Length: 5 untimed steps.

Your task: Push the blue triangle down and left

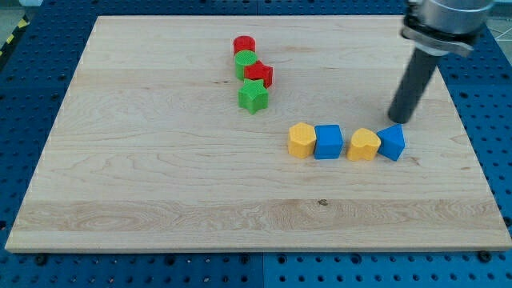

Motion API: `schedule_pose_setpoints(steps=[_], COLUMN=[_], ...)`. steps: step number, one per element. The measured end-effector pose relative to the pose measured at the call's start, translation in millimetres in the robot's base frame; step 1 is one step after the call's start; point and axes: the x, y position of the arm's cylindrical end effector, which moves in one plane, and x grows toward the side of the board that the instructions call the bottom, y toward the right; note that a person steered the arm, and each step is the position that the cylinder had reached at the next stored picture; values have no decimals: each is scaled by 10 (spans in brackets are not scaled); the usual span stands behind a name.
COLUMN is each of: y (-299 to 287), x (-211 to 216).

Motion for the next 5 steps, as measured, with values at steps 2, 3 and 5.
schedule_pose_setpoints(steps=[2,3,5], y=[117,151,11], x=[490,524,50])
